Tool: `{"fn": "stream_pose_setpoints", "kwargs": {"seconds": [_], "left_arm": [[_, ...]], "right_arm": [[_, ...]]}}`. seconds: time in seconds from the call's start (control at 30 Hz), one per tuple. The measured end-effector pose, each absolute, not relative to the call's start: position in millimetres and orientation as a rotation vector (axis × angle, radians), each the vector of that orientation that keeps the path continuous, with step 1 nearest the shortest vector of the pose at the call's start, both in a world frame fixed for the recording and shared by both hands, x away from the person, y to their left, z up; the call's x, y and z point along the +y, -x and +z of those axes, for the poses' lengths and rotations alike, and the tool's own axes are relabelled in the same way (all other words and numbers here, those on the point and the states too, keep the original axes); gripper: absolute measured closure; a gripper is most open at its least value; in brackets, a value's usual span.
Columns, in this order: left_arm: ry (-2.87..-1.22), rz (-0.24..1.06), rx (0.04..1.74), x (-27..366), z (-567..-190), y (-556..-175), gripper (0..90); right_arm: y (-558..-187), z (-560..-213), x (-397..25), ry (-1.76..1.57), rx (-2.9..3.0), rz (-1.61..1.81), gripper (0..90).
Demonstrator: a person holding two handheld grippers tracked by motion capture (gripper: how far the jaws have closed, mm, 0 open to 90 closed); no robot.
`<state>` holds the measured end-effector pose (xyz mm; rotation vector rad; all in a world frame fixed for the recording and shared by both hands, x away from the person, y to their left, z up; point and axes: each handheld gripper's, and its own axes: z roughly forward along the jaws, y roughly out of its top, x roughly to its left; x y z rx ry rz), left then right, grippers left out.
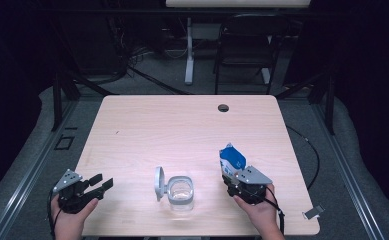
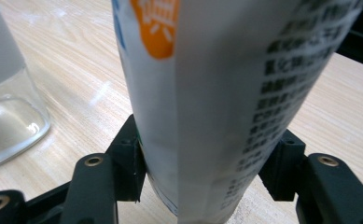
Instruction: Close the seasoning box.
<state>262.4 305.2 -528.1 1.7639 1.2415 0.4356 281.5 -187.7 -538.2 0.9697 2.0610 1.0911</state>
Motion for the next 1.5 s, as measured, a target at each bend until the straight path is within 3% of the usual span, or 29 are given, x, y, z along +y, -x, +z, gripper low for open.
{"fn": "stream_pose_setpoints", "kwargs": {"seconds": [0.93, 1.5], "left_arm": [[-1.733, 0.446, 1.254, 309.1, -525.4, -262.6, 48.5], [-1.742, 0.446, 1.255, 309.0, -526.2, -263.1, 48.5]], "right_arm": [[-273.4, -513.0, -156.2, -0.704, 2.304, 1.091, 42.5], [-273.7, -510.4, -161.2, -0.633, 2.37, 0.997, 42.7]]}}
